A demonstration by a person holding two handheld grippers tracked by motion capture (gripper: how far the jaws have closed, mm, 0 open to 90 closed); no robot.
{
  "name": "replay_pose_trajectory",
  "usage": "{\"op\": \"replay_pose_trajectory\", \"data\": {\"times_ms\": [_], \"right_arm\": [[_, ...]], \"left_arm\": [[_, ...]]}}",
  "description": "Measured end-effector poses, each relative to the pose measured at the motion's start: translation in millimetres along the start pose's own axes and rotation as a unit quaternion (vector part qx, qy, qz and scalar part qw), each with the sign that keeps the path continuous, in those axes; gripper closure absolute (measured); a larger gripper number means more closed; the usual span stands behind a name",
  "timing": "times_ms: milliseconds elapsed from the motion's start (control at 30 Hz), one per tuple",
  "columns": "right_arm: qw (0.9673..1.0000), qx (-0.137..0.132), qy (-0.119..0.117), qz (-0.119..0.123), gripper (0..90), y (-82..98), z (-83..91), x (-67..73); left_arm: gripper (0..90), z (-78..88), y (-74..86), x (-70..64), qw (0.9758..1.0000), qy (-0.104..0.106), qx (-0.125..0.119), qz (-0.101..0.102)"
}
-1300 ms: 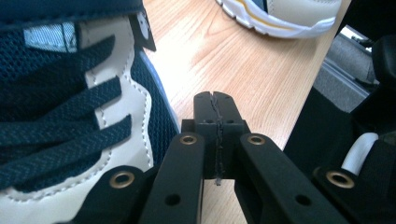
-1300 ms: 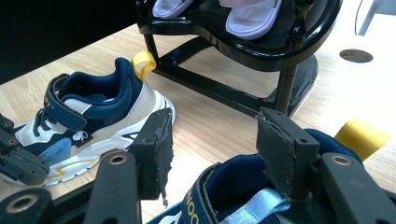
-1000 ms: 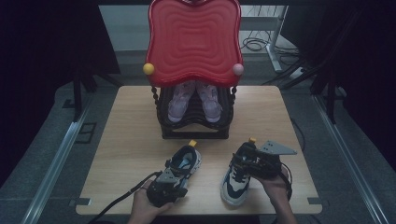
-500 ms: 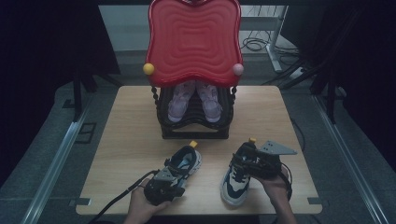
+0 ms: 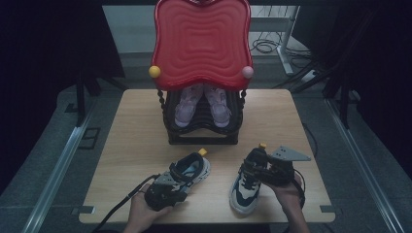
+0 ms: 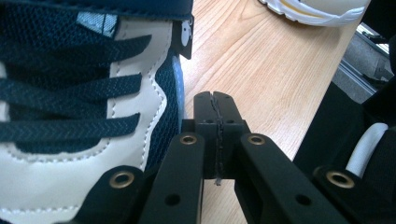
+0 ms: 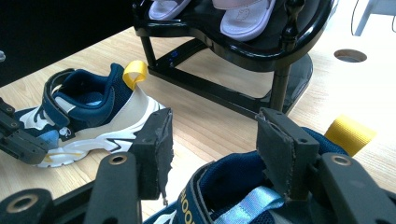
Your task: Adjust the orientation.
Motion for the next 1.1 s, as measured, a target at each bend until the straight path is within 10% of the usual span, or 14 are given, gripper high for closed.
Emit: {"op": "replay_pose_trajectory", "data": {"times_ms": [733, 1100], "right_arm": [[1.0, -0.002, 0.001, -0.004, 46.5, 0.6, 1.1, -2.6], [1.0, 0.0, -0.001, -0.001, 46.5, -0.6, -2.9, 0.0]], "left_arm": [[89.9, 17.7, 16.7, 37.9, 0.9992, -0.017, 0.02, 0.031], [89.8, 25.1, 19.5, 57.8, 0.9967, -0.038, -0.012, 0.07]]}}
Point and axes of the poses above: each handheld gripper's, and its own axes: z roughly backward along the jaws, y roughly out of its underside, x roughly to its left, the point moved 3 cm from there along -z, roughly forward along the jaws, and after that the axes turned 6 degrees about -y, right-handed, at the moved point
